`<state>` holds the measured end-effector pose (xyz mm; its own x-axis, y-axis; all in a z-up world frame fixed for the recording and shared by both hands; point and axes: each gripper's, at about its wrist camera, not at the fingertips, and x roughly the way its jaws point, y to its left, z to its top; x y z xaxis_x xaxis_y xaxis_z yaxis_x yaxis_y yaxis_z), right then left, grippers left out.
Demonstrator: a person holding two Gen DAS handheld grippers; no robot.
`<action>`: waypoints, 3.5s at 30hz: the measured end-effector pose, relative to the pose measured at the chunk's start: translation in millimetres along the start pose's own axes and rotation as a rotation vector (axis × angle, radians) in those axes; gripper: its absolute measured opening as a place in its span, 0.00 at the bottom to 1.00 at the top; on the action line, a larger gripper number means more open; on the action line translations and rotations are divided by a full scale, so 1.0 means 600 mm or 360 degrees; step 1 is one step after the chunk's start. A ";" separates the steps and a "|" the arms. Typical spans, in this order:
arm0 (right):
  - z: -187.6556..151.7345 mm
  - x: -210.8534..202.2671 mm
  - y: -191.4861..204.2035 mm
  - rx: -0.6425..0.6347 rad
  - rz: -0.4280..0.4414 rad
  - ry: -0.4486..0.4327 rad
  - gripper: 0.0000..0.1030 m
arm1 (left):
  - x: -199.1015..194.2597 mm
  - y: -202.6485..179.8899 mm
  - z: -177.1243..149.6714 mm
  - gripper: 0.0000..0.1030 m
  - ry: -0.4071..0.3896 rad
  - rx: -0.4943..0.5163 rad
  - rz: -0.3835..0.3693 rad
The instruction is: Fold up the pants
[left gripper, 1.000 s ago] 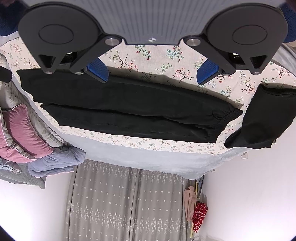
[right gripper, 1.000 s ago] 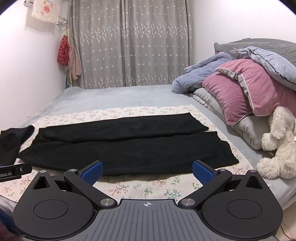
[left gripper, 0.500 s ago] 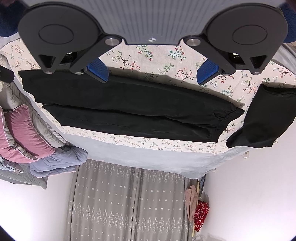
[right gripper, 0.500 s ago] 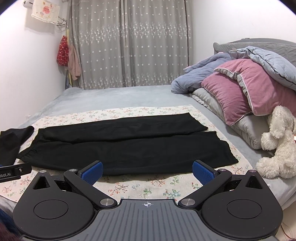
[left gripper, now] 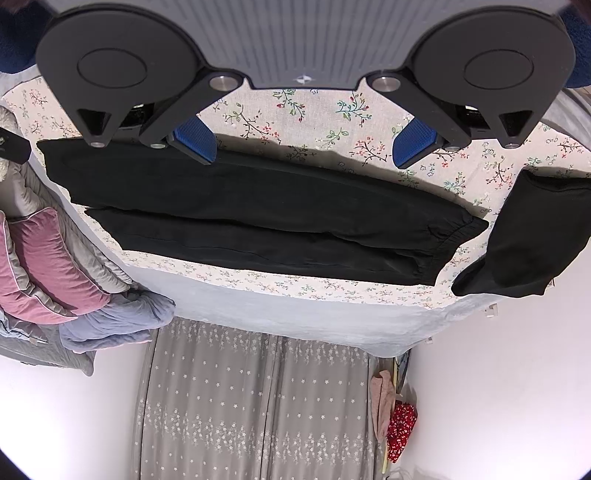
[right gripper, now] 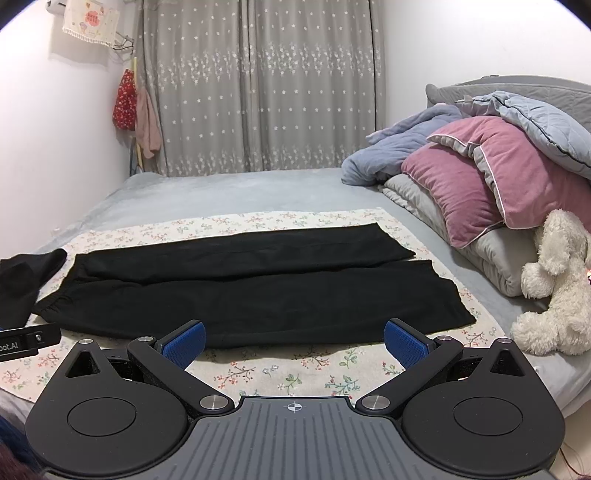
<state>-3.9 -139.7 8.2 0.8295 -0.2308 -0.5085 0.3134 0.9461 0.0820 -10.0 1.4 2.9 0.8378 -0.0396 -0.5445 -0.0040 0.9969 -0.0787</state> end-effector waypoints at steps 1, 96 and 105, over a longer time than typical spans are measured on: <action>0.000 0.000 0.000 -0.0001 0.0000 0.0000 1.00 | 0.000 0.000 0.000 0.90 0.0000 -0.0001 0.0000; -0.048 0.368 -0.070 0.0352 0.0096 0.0636 0.19 | 0.351 0.461 0.105 0.24 0.0336 -0.0720 0.0474; 0.078 0.355 -0.134 0.0072 -0.0012 0.0295 0.83 | 0.367 0.474 0.181 0.52 0.0154 -0.0746 0.0617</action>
<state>169.0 -275.3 -66.7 0.7291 -0.1879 -0.6581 0.3430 0.9324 0.1137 232.3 283.4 -48.8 0.6741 0.2920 -0.6785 -0.5565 0.8048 -0.2065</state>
